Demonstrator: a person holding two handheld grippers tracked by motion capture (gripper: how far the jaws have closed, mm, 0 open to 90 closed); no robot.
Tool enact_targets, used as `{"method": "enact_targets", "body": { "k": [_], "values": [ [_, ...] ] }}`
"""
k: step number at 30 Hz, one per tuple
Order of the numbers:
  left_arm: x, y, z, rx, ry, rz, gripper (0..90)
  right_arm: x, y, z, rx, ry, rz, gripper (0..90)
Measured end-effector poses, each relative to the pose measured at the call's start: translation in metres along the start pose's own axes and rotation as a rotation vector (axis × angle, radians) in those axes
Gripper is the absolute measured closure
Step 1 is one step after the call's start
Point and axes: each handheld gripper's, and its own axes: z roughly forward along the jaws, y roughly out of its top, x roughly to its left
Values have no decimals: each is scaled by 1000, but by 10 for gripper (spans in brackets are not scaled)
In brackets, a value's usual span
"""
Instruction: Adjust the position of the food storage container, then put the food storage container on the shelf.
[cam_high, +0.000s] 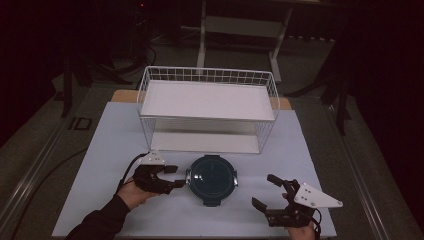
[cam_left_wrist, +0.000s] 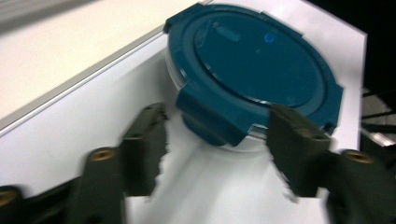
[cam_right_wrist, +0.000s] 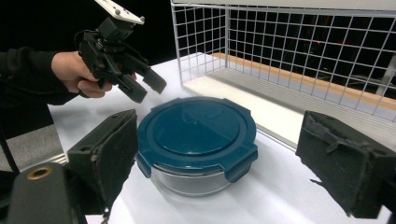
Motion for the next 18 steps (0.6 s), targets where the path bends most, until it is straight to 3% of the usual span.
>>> {"method": "enact_targets", "body": {
  "k": [1, 2, 4, 9, 15, 18],
  "values": [
    [-1, 0, 1, 12, 5, 6, 125, 0, 0, 0, -3, 2, 3, 111],
    [-2, 0, 1, 13, 14, 6, 67, 0, 0, 1, -8, 1, 9, 107],
    [-3, 1, 0, -7, -20, -18, 19, 0, 0, 3, -10, -15, 12, 107],
    [-11, 6, -6, -48, -22, -14, 13, 2, 2, 5, -13, -36, -3, 107],
    [-21, 25, -19, -84, -16, -25, 13, 6, 11, 11, -31, -58, -38, 107],
    [-23, 28, -21, -97, -15, -31, 14, 6, 14, 13, -42, -61, -24, 127]
  ]
}}
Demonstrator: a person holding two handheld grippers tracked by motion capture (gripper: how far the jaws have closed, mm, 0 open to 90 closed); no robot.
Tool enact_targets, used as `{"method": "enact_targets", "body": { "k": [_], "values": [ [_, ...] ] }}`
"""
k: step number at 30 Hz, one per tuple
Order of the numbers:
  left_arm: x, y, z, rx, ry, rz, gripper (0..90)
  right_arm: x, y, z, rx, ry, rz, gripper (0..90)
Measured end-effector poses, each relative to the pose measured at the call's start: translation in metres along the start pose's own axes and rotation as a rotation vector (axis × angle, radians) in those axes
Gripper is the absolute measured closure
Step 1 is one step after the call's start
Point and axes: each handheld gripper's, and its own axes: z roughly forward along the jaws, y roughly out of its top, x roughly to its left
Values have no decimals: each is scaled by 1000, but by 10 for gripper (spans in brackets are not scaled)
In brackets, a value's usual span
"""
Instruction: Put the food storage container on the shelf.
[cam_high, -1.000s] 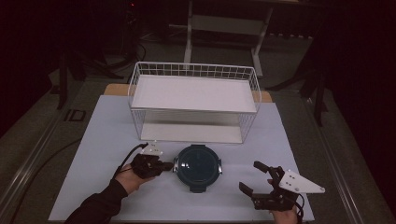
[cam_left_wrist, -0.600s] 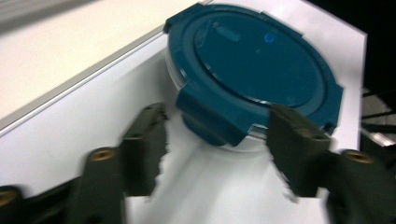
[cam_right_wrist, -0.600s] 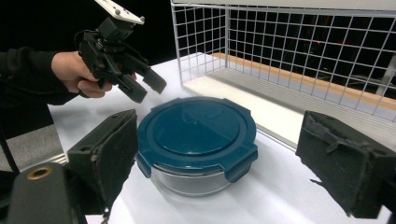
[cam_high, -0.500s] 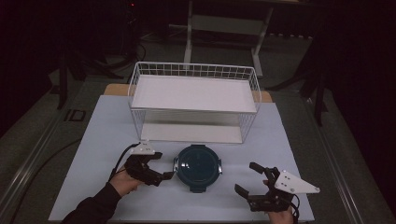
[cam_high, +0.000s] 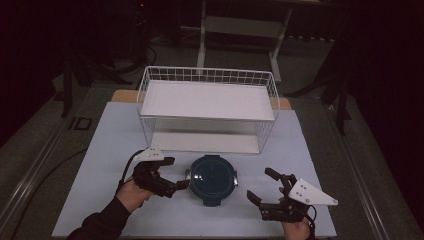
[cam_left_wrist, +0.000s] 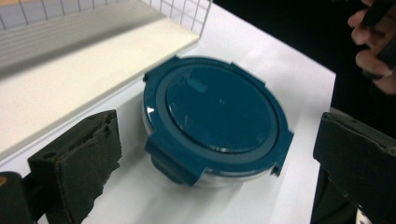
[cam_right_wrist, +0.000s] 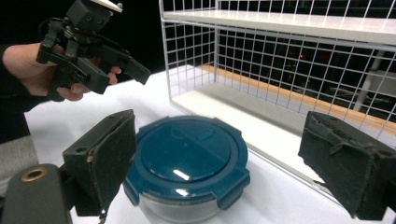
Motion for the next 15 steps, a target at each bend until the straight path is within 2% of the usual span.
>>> {"method": "enact_targets", "body": {
  "k": [2, 4, 6, 8, 11, 12, 13, 15],
  "values": [
    [0, 5, 0, -2, -13, -10, 14, -1, 3, 2, 8, -7, -16, 129],
    [3, 7, 2, -1, -20, -25, 15, -5, 5, 4, 5, 15, 7, 139],
    [7, 9, 6, 13, -18, -45, 19, -10, 8, 8, 27, 21, 25, 142],
    [11, 9, 11, 23, -11, -61, 22, -14, 10, 11, 52, 38, 66, 142],
    [19, 8, 19, 55, -26, -114, 22, -15, 11, 16, 51, 9, 48, 141],
    [19, 8, 19, 55, -26, -114, 22, -15, 11, 16, 51, 9, 48, 141],
    [25, 6, 25, 64, -22, -147, 22, -15, 12, 17, 53, 9, 52, 134],
    [31, 3, 31, 76, 3, -185, 22, -13, 14, 21, 68, -38, 33, 122]
  ]
}}
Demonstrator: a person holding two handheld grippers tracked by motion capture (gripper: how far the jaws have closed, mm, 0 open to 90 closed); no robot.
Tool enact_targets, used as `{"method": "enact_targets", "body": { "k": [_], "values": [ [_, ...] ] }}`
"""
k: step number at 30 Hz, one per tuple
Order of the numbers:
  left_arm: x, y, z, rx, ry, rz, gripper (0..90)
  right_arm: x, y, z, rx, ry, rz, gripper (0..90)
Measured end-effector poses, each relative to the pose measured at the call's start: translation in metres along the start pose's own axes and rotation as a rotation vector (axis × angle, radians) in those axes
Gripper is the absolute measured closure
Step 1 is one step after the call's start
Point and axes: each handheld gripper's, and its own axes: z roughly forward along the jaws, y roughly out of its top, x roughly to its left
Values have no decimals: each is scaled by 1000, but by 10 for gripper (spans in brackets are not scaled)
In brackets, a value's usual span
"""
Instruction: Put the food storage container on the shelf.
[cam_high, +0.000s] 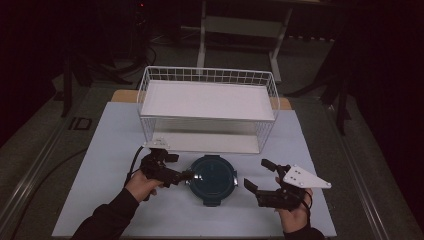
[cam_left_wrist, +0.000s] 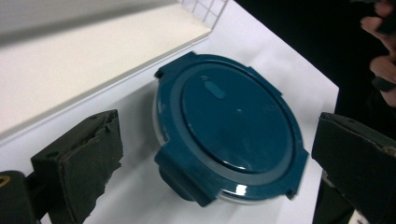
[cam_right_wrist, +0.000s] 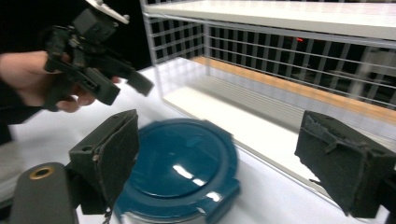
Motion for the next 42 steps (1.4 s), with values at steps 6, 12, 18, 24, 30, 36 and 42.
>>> {"method": "enact_targets", "body": {
  "k": [6, 12, 18, 24, 30, 36, 42],
  "values": [
    [17, -7, 14, 59, -25, -187, 23, 6, -3, 2, -8, -10, -19, 101],
    [26, -10, 21, 133, -96, -339, 63, 12, -7, 6, 30, 1, -39, 102],
    [33, -12, 18, 145, -137, -406, 244, 14, -8, 7, 58, 16, -34, 137],
    [38, -15, 24, 198, -161, -465, 384, 14, -9, 7, 56, 12, -34, 142],
    [42, -18, 29, 218, -203, -502, 464, 13, -12, 8, 65, 9, -30, 142],
    [46, -21, 32, 214, -246, -548, 534, 14, -11, 9, 70, 9, -37, 143],
    [47, -22, 32, 213, -249, -548, 541, 12, -13, 11, 86, 14, -13, 142]
  ]
}}
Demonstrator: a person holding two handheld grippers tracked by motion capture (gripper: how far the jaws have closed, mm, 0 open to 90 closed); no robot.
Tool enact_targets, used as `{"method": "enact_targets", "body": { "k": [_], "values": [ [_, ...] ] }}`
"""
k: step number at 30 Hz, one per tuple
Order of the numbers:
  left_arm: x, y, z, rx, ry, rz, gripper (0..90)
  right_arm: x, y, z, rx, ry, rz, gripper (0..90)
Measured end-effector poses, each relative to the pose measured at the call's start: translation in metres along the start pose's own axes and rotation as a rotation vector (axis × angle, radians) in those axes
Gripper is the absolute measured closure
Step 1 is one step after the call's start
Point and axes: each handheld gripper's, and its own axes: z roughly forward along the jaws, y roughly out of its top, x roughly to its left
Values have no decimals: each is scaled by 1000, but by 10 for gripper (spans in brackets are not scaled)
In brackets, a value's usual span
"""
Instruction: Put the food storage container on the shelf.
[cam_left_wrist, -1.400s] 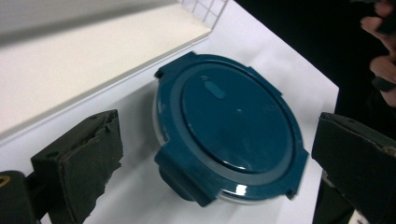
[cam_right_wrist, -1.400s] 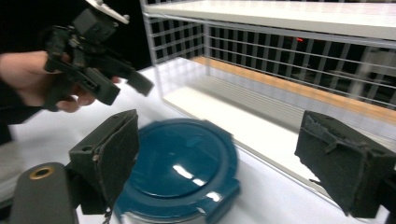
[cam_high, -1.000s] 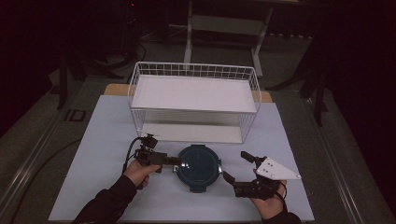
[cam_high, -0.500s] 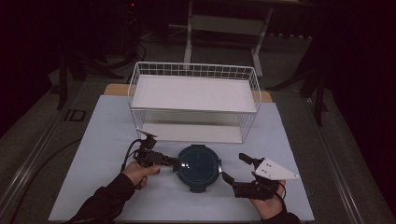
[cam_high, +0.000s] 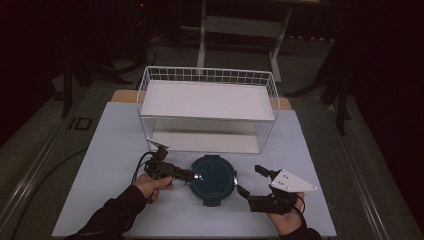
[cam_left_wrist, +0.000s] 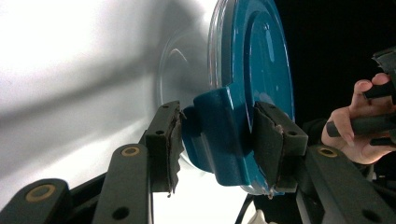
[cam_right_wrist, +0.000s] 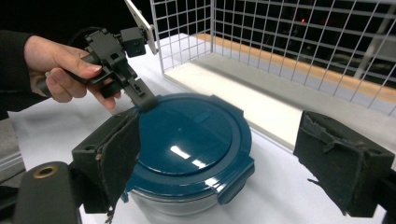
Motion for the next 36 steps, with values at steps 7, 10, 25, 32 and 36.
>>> {"method": "enact_targets", "body": {
  "k": [7, 10, 25, 32, 36],
  "values": [
    [3, 1, 0, 9, -18, -7, 541, 0, -1, 3, 28, -9, -4, 153],
    [1, 2, 0, 13, -6, 18, 541, -2, -3, 5, 39, 8, 10, 158],
    [-19, -13, -4, -32, 42, 197, 551, -41, -21, 24, 166, 153, 434, 259],
    [-21, -19, -5, -52, 35, 259, 557, -47, -35, 39, 261, 202, 550, 343],
    [-21, -21, -5, -63, 32, 267, 560, -47, -37, 45, 297, 216, 581, 393]
  ]
}}
